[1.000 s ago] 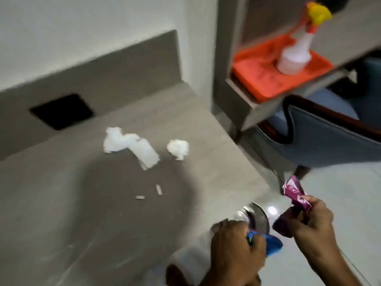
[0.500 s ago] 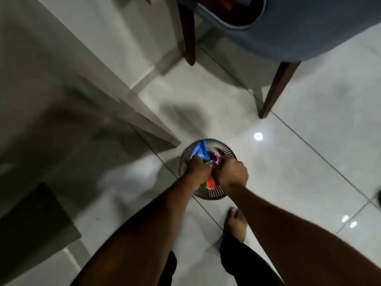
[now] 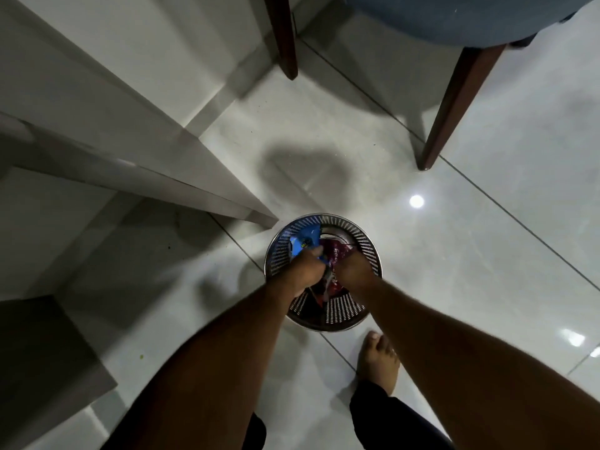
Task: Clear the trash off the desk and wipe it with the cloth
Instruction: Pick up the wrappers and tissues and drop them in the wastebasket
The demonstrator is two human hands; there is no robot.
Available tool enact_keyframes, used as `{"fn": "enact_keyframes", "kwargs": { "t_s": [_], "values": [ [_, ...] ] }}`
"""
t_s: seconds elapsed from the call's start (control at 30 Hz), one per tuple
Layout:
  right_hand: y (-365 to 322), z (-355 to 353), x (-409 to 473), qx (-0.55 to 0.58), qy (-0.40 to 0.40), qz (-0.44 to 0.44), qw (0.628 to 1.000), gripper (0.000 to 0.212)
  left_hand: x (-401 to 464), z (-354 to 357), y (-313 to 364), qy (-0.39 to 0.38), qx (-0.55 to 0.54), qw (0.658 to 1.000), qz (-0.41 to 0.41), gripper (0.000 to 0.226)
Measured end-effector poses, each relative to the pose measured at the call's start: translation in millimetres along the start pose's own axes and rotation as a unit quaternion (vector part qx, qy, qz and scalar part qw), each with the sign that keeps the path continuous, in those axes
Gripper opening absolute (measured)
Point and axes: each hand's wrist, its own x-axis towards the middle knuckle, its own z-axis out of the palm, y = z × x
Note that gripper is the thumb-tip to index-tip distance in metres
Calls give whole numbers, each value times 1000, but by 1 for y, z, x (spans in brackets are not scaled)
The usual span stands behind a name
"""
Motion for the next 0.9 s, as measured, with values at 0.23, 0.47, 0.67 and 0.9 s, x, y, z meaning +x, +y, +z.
{"fn": "enact_keyframes", "kwargs": {
  "t_s": [0.23, 0.47, 0.67, 0.9],
  "values": [
    [-45, -52, -110, -13, 40, -105, 994, 37, -119, -28, 38, 146, 259, 932, 208, 78],
    [-138, -144, -297, -115, 234, -237, 936, 46, -333, -62, 141, 281, 289, 809, 428, 73],
    [-246, -158, -441, -80, 335, -329, 879, 48, -505, -148, 180, 369, 308, 695, 535, 63],
    [-383, 5, -501, -190, 204, -485, 829, 47, -551, -348, 44, 565, 271, 685, 370, 62]
  ]
}}
